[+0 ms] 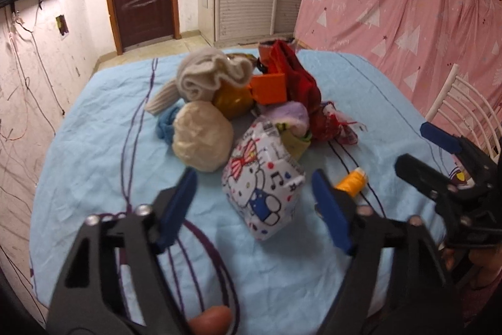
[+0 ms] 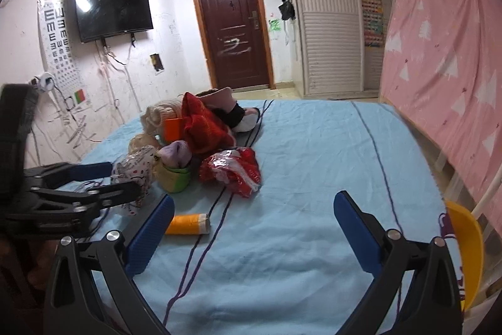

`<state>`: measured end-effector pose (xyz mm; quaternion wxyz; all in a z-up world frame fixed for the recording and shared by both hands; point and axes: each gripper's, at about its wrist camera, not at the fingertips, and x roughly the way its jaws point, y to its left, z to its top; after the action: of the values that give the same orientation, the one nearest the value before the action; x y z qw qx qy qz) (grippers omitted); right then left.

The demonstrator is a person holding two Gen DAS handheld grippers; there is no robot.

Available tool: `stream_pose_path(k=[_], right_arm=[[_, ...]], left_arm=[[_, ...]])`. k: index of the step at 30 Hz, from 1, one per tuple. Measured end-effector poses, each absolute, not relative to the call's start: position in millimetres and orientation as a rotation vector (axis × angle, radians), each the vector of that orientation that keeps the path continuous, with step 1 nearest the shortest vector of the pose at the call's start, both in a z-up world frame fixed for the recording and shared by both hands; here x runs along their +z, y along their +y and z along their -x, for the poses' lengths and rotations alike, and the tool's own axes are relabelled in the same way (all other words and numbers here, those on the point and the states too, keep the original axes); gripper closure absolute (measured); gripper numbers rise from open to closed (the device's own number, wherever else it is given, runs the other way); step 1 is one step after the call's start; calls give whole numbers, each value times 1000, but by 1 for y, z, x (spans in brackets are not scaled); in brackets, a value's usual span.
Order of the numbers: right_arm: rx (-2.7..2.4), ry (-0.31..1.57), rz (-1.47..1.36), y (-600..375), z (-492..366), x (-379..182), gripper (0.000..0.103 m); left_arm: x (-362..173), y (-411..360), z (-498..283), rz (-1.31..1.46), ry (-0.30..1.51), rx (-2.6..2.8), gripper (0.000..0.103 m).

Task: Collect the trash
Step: 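Grasp the white patterned bag with the left tool while the right tool grasps the orange spool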

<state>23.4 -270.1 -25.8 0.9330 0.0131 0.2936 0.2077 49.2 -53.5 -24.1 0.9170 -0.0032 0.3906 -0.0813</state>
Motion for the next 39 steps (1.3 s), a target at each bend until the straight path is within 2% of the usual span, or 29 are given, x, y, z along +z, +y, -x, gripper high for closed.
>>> stream_pose_path(k=[1, 2, 3, 6, 25, 26, 29, 30, 32, 39], right_arm=[[449, 609, -36, -270, -23, -27, 8], [467, 615, -39, -269, -22, -27, 8], [489, 620, -35, -267, -21, -28, 8], [521, 629, -16, -257, -19, -29, 8], [544, 711, 102, -207, -21, -50, 9], [540, 716, 109, -206, -23, -51, 13], [527, 731, 114, -204, -26, -54, 42], [526, 734, 116, -204, -28, -54, 46], [533, 731, 130, -200, -27, -53, 51], [521, 706, 112, -204, -27, -48, 52]], left_arm=[[-25, -54, -50, 10, 811, -165, 54], [-28, -53, -52, 16, 825, -163, 68], [-30, -52, -53, 20, 831, -162, 73], [-30, -48, -50, 26, 825, -157, 78], [-12, -17, -32, 108, 769, -123, 79], [-12, -16, -31, 111, 769, -125, 79], [-11, -18, -31, 111, 767, -129, 79], [-10, -18, -30, 109, 766, -129, 79], [-11, -19, -30, 111, 768, -127, 79], [-5, -20, -28, 102, 756, -125, 79]])
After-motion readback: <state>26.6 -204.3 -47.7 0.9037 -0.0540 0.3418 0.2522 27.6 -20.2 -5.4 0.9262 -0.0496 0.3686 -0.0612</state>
